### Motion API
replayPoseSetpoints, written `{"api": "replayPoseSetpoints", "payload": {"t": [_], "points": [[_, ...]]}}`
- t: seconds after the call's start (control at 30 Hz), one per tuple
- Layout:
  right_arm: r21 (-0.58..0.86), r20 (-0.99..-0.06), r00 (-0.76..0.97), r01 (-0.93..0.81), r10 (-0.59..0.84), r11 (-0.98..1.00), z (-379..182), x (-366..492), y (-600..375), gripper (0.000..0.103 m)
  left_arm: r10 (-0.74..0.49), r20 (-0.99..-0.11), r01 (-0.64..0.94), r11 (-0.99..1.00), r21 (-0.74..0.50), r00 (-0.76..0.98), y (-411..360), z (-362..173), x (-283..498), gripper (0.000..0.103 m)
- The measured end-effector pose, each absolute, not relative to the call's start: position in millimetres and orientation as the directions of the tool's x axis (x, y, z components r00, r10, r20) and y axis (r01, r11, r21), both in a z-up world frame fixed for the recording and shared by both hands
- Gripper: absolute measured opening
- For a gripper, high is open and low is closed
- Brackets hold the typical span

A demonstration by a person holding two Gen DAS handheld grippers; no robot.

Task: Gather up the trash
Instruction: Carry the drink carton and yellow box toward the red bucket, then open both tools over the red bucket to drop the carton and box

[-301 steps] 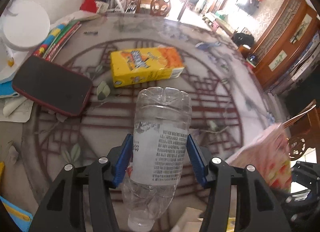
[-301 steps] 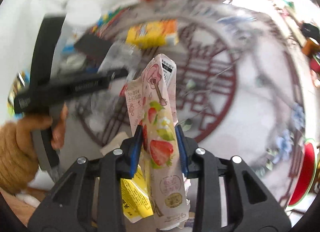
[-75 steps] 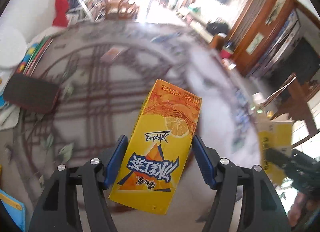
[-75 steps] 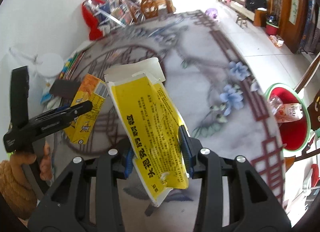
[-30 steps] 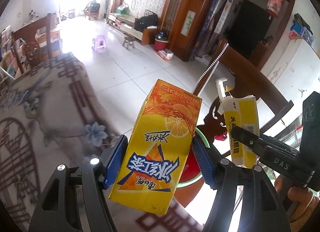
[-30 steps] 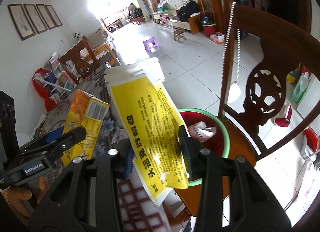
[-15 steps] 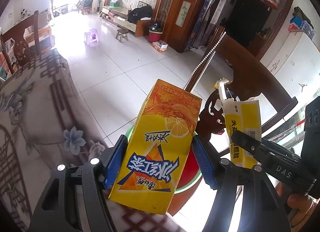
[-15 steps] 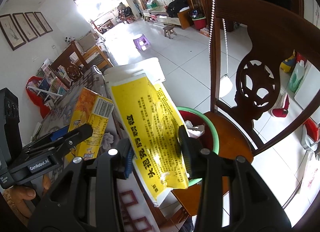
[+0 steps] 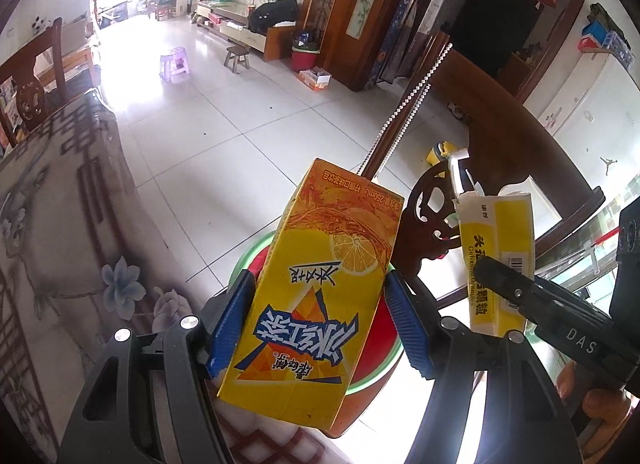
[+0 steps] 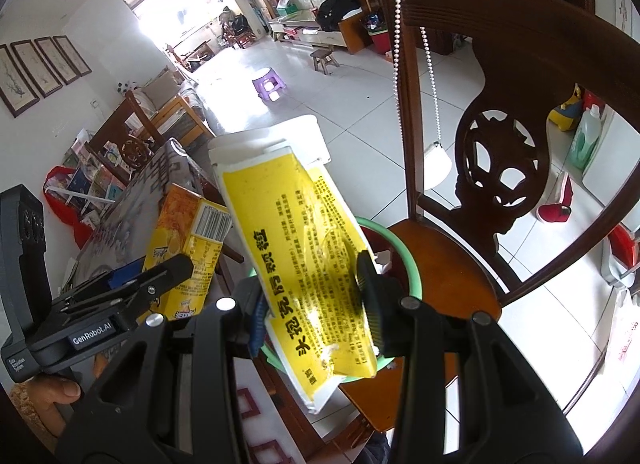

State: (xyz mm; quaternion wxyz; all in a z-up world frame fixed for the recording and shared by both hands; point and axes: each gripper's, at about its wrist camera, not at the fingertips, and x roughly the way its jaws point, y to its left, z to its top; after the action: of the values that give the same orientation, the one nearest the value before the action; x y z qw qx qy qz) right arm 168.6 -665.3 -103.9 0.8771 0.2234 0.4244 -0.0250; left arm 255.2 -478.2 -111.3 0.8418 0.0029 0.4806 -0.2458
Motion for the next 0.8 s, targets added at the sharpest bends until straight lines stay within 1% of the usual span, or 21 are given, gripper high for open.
{"api": "replayPoseSetpoints", "payload": {"t": [0.33, 0.37, 0.43, 0.7, 0.77, 0.8], "points": [[0.372, -0.769, 0.622, 0.251, 0.145, 0.894, -112.4, 172.0, -668.0, 0.039, -0.418, -0.815, 0.418, 0.875, -0.243, 0.401, -481.6, -116.8, 255.7, 0.065], [0.372, -0.770, 0.621, 0.251, 0.146, 0.894, -113.1, 172.9, -668.2, 0.039, -0.419, -0.814, 0.418, 0.875, -0.244, 0.402, -481.4, -116.4, 255.6, 0.071], [0.372, -0.772, 0.618, 0.250, 0.149, 0.894, -114.2, 174.6, -667.5, 0.039, -0.422, -0.807, 0.417, 0.875, -0.245, 0.412, -481.3, -114.1, 255.6, 0.075], [0.374, -0.782, 0.601, 0.244, 0.163, 0.895, -123.3, 181.0, -664.8, 0.039, -0.414, -0.796, 0.418, 0.880, -0.225, 0.443, -475.2, -104.7, 252.4, 0.083], [0.375, -0.788, 0.592, 0.244, 0.169, 0.894, -127.9, 183.1, -662.1, 0.039, -0.405, -0.791, 0.412, 0.885, -0.215, 0.458, -470.0, -99.8, 249.8, 0.091], [0.374, -0.792, 0.585, 0.242, 0.173, 0.896, -131.1, 185.3, -660.3, 0.039, -0.401, -0.786, 0.407, 0.889, -0.210, 0.469, -466.5, -96.8, 249.0, 0.092]]}}
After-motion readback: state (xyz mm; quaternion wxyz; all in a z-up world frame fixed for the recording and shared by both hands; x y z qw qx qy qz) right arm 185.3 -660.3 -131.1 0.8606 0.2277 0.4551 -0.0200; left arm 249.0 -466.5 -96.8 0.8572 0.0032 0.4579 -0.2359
